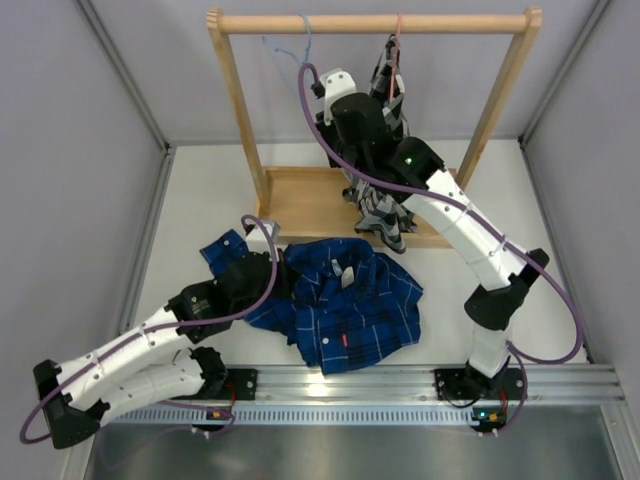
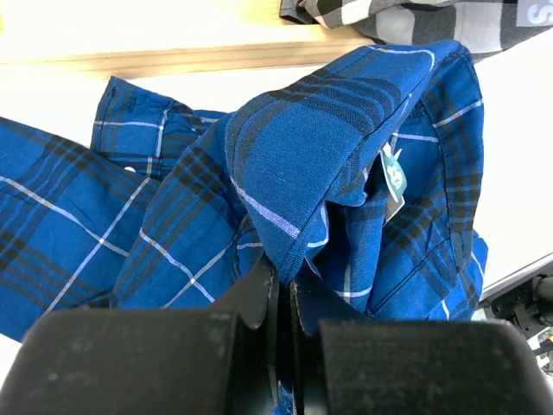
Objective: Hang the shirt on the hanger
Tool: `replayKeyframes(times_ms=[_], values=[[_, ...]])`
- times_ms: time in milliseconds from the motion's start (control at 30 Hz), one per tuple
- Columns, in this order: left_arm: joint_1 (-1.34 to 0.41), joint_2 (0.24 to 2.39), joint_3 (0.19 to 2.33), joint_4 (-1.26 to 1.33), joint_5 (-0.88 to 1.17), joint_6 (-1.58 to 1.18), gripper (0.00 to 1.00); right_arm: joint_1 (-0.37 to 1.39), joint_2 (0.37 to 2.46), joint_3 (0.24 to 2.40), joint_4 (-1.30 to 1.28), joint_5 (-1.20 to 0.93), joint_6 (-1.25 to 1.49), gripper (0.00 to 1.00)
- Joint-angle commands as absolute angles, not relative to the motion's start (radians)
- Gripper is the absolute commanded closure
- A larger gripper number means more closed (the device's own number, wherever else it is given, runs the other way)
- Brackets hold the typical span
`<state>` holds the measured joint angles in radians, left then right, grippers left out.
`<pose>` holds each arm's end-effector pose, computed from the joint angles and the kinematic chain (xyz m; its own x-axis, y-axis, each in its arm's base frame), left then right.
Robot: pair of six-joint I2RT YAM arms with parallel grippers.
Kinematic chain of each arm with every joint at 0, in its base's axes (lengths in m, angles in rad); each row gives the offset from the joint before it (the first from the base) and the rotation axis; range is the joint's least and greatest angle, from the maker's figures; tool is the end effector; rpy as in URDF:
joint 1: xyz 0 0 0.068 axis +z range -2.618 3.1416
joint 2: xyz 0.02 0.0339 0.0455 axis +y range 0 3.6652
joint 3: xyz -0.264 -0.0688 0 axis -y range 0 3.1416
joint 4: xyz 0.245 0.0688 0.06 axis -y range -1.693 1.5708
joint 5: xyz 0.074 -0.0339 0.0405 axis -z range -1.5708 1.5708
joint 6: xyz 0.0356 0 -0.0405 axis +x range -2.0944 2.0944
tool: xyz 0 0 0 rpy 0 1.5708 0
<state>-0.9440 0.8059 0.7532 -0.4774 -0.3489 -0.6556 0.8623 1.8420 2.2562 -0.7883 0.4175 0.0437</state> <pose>0.1141 -0.1368 0.2966 -0.5936 -0.1571 -0.7893 0.2854 0.8759 -0.3889 0.2648 0.2868 0.4824 -0.2572 -0.2387 -0.9364 -0.4377 0.8927 -0.1074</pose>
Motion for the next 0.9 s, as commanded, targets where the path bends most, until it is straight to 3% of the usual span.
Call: replayKeyframes(times_ms=[0, 67, 133, 867], values=[[-0.942, 0.787, 0.776, -0.417, -0.333, -0.652, 1.00, 0.871, 1.816, 2.246, -0.713, 0.454, 0.026, 0.85], [-0.942, 0.787, 0.782, -0.419, -0.328, -0.649, 1.00, 0.871, 1.819, 2.247, -0.706, 0.451, 0.025, 0.86], [-0.942, 0.785, 0.788, -0.420, -0.324, -0.649, 1.00, 0.871, 1.818, 2.249, -0.696, 0.443, 0.026, 1.00], [-0.942, 0.761, 0.787, -0.400, -0.331, -0.641, 1.00, 0.865, 1.694, 2.189, -0.503, 0.218, 0.012, 1.00]])
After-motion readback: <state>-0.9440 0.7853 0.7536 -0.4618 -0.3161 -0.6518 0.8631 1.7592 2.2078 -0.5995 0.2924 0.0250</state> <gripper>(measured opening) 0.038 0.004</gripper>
